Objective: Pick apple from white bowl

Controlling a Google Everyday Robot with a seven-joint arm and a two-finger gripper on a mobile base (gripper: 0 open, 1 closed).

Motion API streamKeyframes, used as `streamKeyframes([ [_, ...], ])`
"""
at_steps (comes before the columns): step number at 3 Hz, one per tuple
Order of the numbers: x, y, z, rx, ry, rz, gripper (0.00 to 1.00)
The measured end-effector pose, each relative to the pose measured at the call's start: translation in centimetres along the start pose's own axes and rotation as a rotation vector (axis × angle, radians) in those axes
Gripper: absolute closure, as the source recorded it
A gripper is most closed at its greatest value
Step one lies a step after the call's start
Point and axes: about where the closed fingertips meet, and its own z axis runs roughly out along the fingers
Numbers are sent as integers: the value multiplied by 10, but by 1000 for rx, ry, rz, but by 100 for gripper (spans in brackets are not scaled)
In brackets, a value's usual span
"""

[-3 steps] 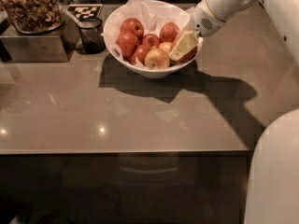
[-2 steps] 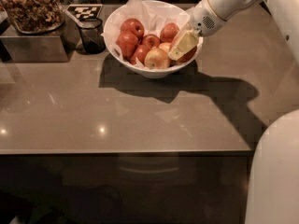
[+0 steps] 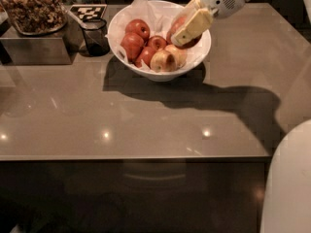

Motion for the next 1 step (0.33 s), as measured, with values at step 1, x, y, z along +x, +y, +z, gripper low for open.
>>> streamKeyframes([
  [1, -34, 25, -17, -63, -58, -68, 100],
])
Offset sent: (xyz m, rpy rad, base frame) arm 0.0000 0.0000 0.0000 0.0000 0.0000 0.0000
